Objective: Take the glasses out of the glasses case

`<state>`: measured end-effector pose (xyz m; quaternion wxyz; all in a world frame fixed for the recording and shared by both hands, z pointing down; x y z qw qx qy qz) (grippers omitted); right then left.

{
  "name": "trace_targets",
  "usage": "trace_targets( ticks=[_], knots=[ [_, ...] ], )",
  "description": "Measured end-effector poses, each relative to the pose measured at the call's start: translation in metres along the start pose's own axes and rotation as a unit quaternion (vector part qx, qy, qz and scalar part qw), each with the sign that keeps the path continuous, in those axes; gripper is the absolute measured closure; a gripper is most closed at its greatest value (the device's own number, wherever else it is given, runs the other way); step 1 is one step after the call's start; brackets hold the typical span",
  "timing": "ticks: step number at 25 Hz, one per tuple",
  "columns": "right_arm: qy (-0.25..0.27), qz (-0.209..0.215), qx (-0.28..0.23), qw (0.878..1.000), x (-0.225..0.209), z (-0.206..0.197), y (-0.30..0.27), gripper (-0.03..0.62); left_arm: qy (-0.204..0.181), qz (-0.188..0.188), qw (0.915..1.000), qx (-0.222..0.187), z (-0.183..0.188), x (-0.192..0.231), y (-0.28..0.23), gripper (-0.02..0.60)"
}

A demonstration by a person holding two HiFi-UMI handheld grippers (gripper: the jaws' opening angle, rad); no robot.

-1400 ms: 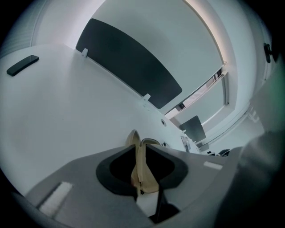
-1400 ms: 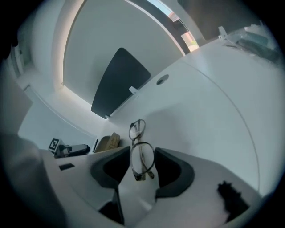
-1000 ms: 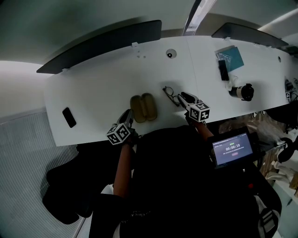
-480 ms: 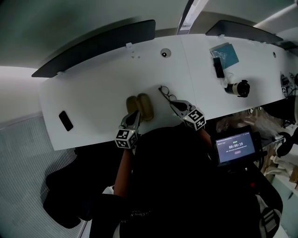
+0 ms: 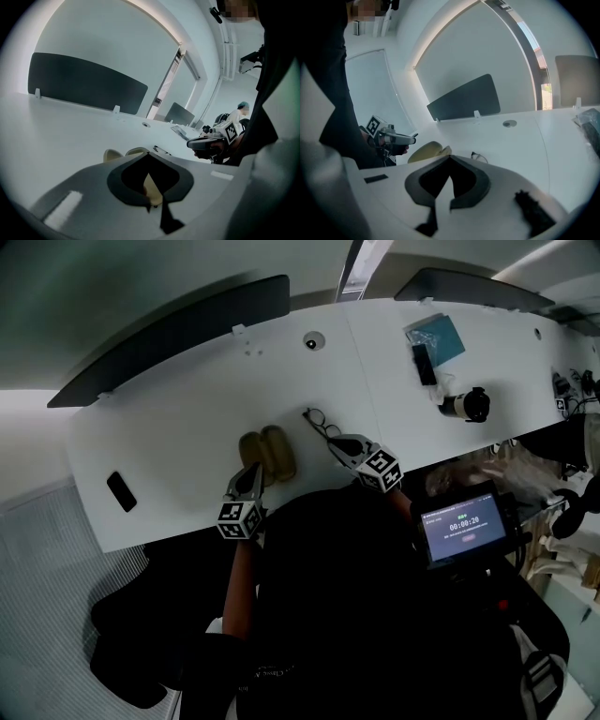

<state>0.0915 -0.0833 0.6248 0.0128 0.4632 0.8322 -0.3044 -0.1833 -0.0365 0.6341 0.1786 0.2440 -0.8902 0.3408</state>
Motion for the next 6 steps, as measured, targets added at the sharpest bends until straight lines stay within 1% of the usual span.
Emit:
trace_targets(
  ticks=[6],
  knots=[
    [-0.004,-0.006,0.003,1.000,-0.0014,-0.0020,-0.0006,0.586,0.012,0.011,0.9998,0.006,-0.0022,0.0012,0.0006,0.574]
  ],
)
Point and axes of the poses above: the fingertips, and each gripper's own axes: y backward along the fingers, x to its left, z out of its top, the point moved 7 cm from there along y, backward along the fingers, and after that the axes turned 5 degrees about y, right-handed, at the moved point
